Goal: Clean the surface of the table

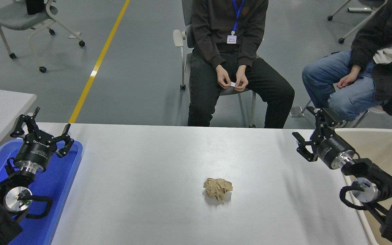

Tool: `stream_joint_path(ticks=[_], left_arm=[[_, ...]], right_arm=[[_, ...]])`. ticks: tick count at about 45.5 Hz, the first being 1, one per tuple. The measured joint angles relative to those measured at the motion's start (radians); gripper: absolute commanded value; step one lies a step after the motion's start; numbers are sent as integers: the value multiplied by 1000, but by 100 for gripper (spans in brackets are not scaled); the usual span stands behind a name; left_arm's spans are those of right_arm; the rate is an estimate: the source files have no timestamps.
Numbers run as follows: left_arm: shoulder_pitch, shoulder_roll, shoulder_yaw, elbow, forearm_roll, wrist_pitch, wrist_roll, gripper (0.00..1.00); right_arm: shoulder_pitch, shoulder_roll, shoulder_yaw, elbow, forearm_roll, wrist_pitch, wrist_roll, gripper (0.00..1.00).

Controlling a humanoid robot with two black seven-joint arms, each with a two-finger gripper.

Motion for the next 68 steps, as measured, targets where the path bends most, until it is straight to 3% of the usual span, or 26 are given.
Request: stream_joint_path(ticks=[18,31,52,68], left_arm=[[0,0,0,0,0,0,0,100],[0,0,0,0,0,0,0,100],[0,0,0,0,0,0,0,100],[0,0,0,0,0,0,0,100]], right_arm=[[291,-159,-421,233,-89,4,-62,100],[486,-188,-681,356,-225,10,-149,100],[683,9,-898,344,-310,1,-367,100],[717,217,-990,223,-295,-19,-434,100]])
